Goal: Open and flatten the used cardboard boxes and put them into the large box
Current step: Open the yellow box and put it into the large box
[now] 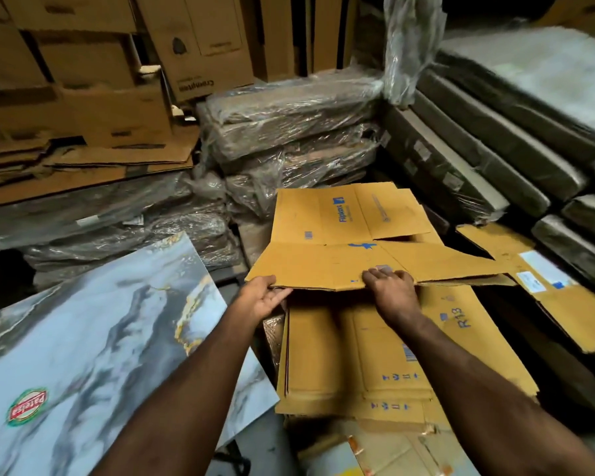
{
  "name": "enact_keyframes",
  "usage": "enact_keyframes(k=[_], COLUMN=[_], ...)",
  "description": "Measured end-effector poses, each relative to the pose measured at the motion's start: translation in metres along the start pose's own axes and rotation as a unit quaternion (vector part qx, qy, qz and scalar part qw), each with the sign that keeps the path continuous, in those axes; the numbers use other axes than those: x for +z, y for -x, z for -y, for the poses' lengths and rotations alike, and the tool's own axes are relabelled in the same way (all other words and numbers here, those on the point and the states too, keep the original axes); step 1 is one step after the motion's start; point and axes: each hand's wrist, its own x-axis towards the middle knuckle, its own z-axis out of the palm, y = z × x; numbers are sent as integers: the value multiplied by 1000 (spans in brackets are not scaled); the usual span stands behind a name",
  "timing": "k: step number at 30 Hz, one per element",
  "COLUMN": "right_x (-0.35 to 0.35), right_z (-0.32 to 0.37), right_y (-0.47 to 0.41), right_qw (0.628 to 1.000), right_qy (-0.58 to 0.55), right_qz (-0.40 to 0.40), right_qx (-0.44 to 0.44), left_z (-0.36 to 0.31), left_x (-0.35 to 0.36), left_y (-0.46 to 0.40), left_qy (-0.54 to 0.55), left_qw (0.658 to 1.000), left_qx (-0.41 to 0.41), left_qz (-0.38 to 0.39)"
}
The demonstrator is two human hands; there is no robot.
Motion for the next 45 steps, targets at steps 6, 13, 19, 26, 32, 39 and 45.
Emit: enact_keyframes(k=[6,13,19,26,32,39,45], right_x=[7,31,33,24,-7,-27,-52], right_z=[-22,-11,3,51,150,351,548], right_y=[13,40,55,44,33,49,133], right_qw=[998,990,972,995,945,840,757], right_qy=[12,15,12,-58,-200,-326,-308], right_qz=[45,118,230,69,-145,-148,-112], right_qx=[33,71,49,-38,-213,-408,-565], left_z=[29,59,77,60,33,-8,0], left_x=[4,-12,-44,-53,-123,-293,-477], left_y=[-7,-10,-9,28,85,181,305], left_qy=[-33,-104,-281,-222,-145,-65,46], left_qw=[998,988,946,970,978,956,903], left_qx=[-52,-102,-158,15,134,267,328], left_qz=[8,-48,14,94,72,-100,-273])
